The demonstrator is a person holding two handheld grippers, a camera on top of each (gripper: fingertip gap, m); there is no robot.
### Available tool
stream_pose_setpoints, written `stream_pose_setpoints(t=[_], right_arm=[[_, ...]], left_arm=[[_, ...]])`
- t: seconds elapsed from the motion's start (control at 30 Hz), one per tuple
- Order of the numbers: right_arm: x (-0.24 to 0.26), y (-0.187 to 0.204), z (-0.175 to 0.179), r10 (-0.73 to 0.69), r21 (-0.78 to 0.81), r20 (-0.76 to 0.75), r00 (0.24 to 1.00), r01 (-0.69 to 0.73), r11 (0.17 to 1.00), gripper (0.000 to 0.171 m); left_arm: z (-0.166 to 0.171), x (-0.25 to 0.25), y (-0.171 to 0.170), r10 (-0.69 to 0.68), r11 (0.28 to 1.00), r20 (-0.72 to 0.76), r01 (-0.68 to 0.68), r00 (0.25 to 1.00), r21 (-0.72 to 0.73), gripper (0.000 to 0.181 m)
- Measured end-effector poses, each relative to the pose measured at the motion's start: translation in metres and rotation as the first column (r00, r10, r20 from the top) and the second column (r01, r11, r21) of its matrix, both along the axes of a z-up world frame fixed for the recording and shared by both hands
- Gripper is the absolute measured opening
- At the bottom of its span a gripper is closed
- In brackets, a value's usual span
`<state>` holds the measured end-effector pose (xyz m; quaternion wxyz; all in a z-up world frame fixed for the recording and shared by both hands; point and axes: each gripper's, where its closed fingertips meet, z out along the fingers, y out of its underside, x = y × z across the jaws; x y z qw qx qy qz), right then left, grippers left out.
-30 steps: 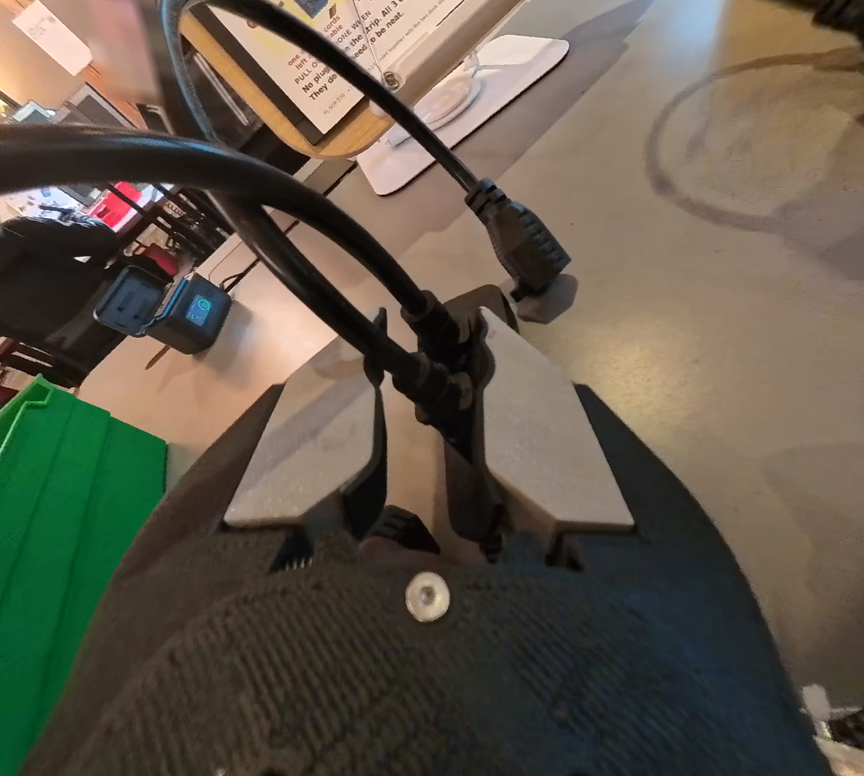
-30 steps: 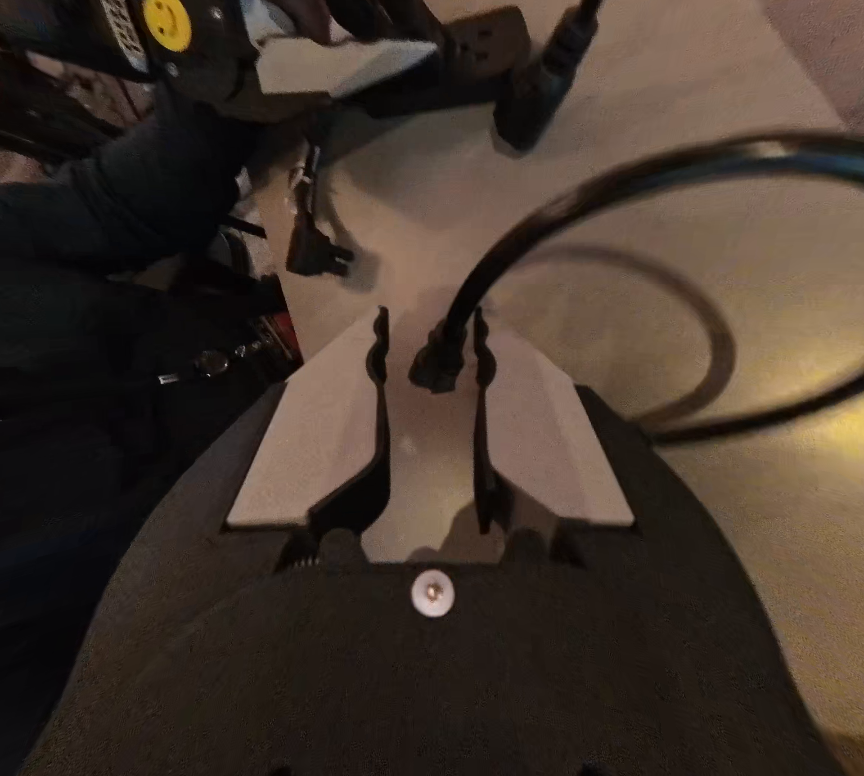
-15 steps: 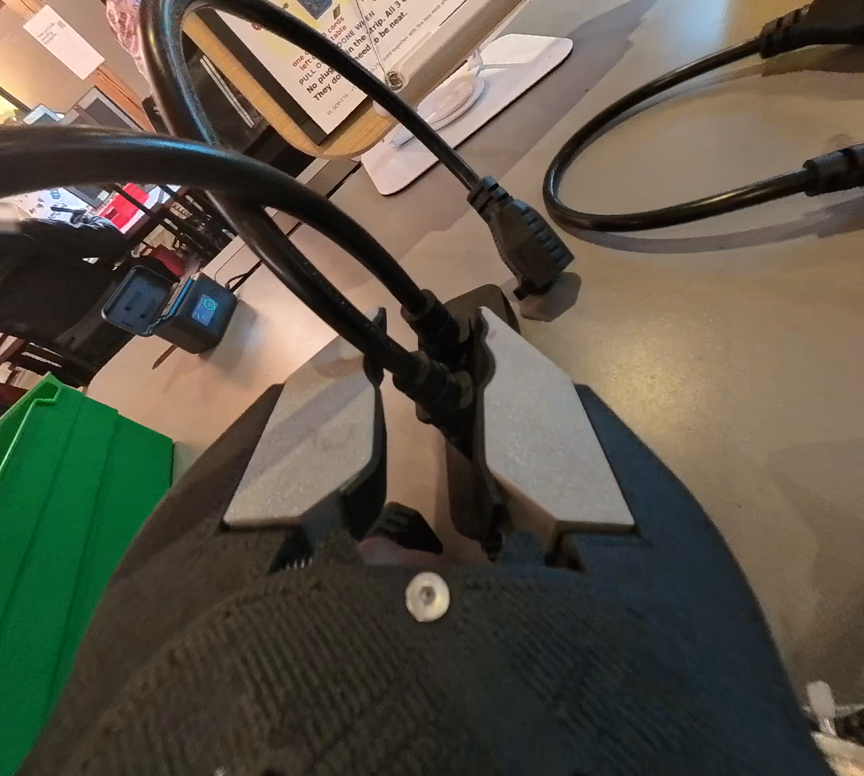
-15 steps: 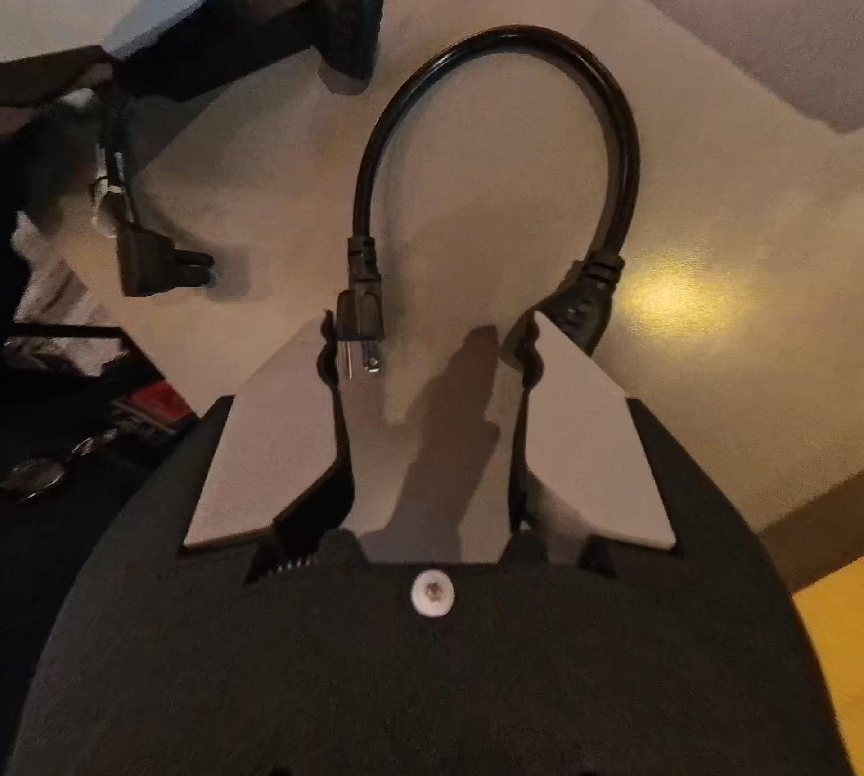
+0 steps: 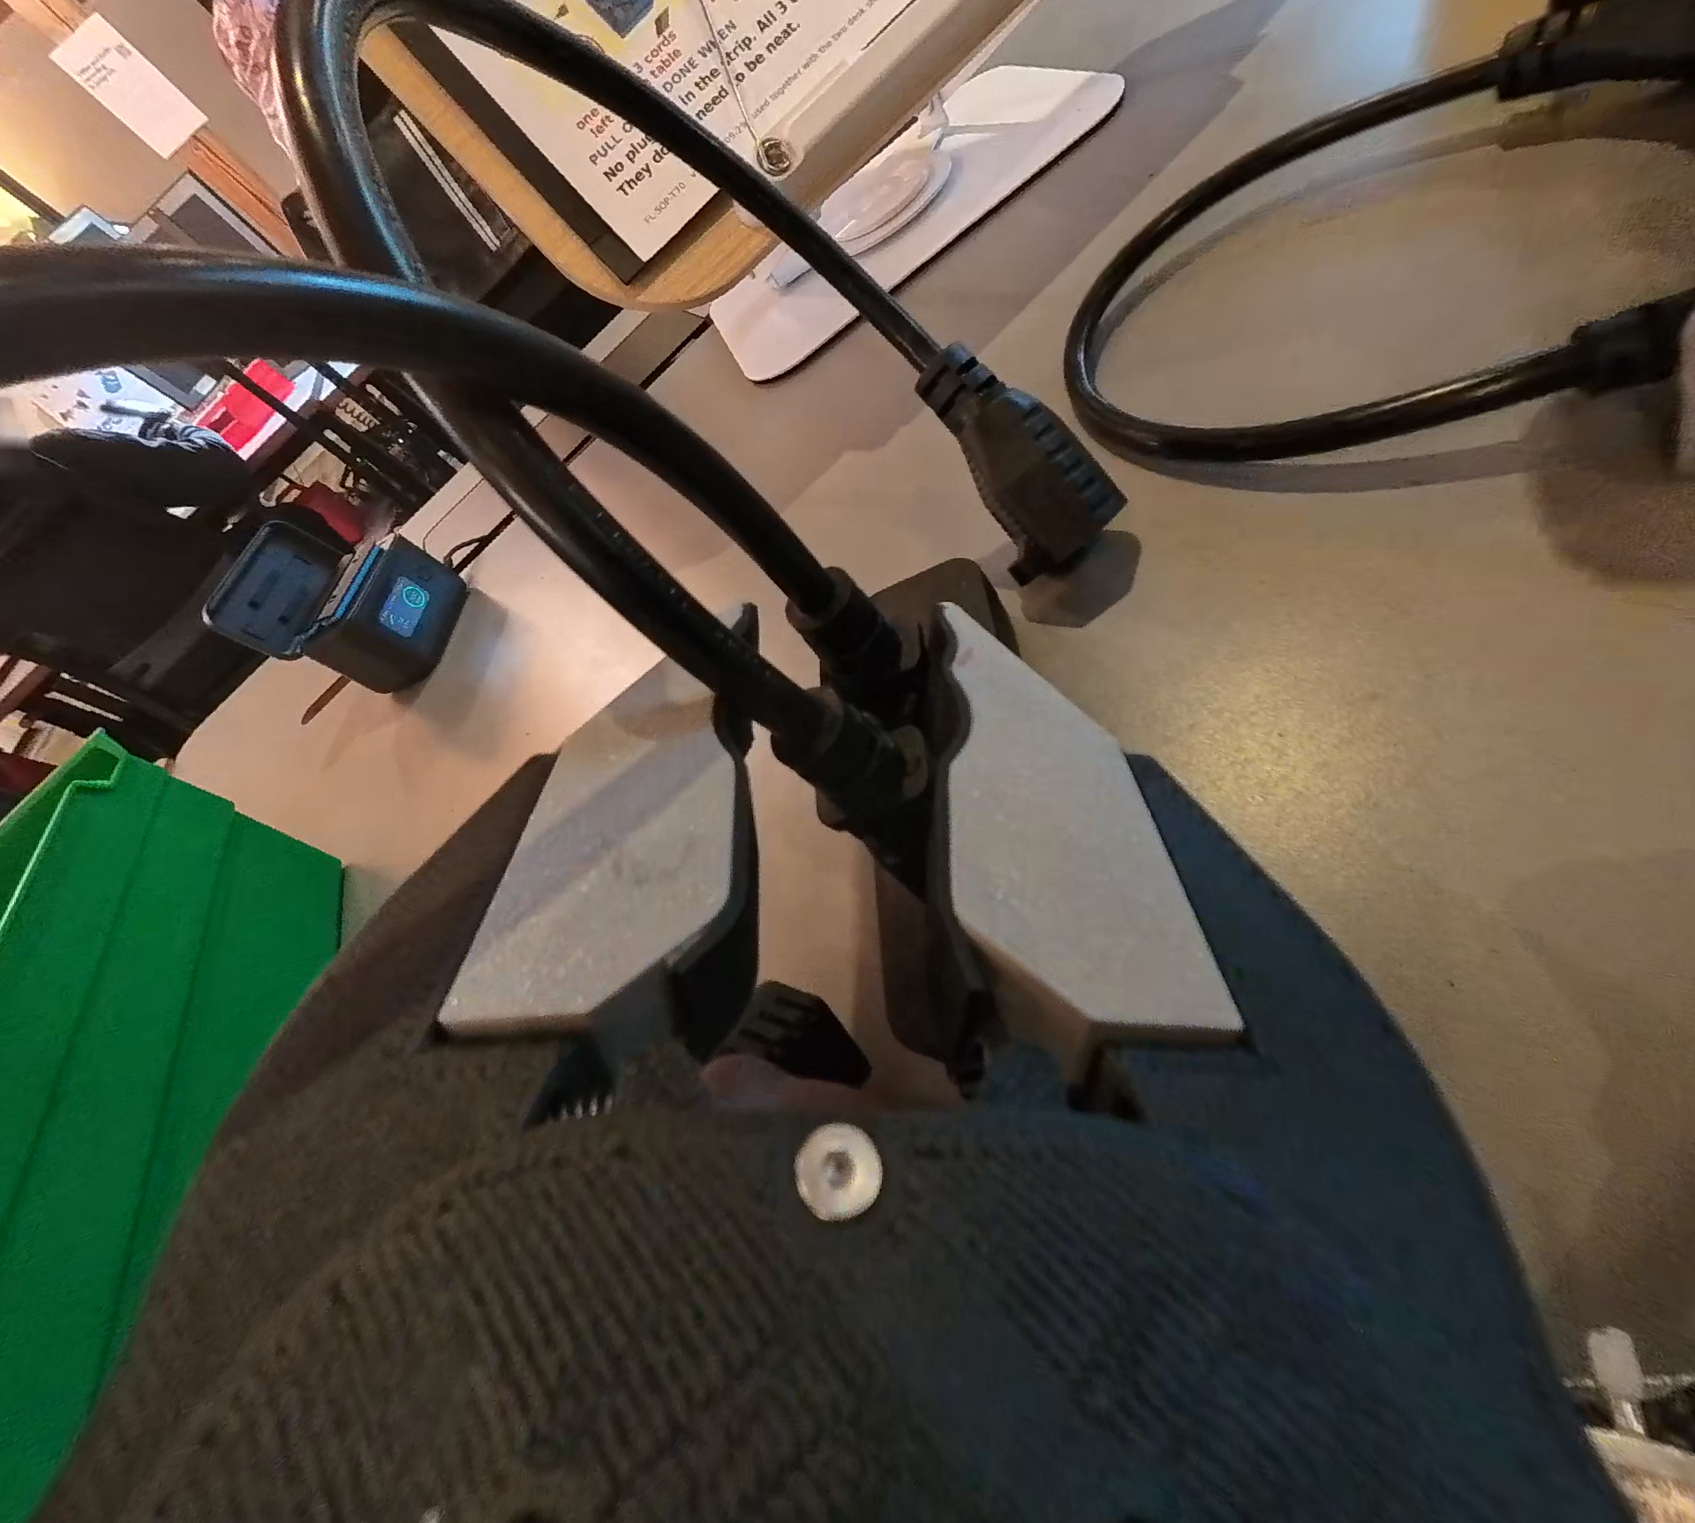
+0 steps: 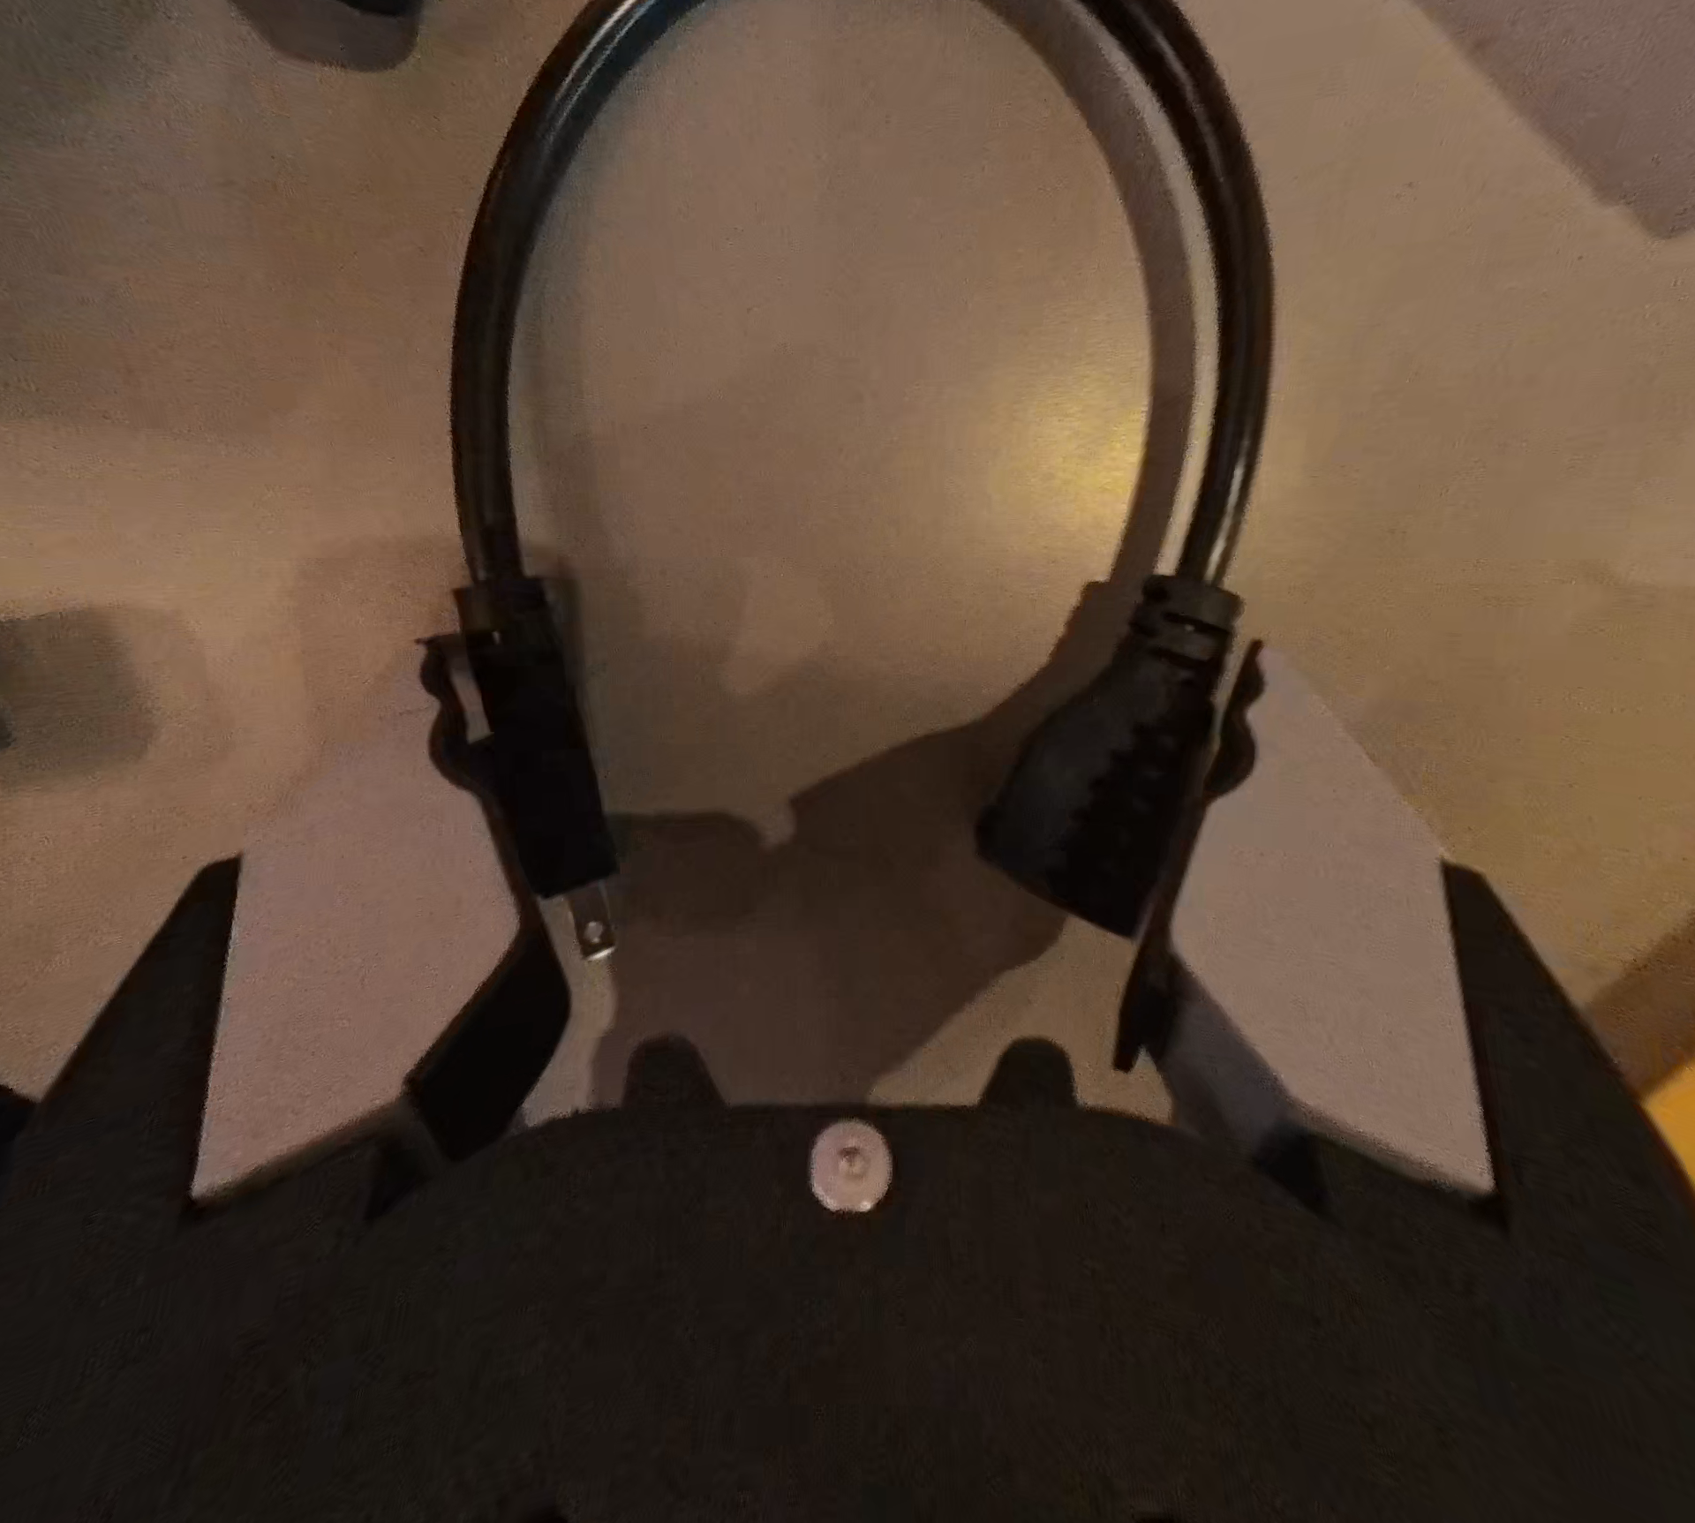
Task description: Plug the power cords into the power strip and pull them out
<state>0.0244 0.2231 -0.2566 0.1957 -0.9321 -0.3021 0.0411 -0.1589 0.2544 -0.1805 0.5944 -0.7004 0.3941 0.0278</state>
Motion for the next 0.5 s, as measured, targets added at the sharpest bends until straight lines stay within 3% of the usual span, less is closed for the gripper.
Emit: stream_pose_setpoints(t=[0.13,0.17,0.23,0.37,0.5], right_arm=[[0.003,0.005,-0.001,0.005,-0.003,-0.036,0.999,-0.005,1.0,0.154],[0.004,0.004,0.003,0.022,-0.003,-0.035,0.999,-0.022,1.0,0.143],[0.007,0.002,0.01,0.066,0.003,-0.034,0.997,-0.066,0.998,0.088],[0.014,-0.008,0.011,0.118,-0.026,0.009,0.993,-0.118,0.993,0.083],[0.028,-0.013,0.024,0.145,0.048,0.12,0.982,-0.151,0.987,0.078]], left_arm=[[0.0,0.0,0.0,-0.004,1.0,0.001,0.004,1.0,-0.002,0.033],[0.0,0.0,0.0,-0.005,1.0,0.001,0.005,1.0,-0.001,0.033],[0.0,0.0,0.0,-0.006,1.0,-0.001,0.006,1.0,0.001,0.034],[0.0,0.001,0.0,-0.006,1.0,-0.001,0.006,1.0,0.002,0.034],[0.0,0.0,0.0,-0.006,1.0,-0.002,0.006,1.0,0.003,0.034]])
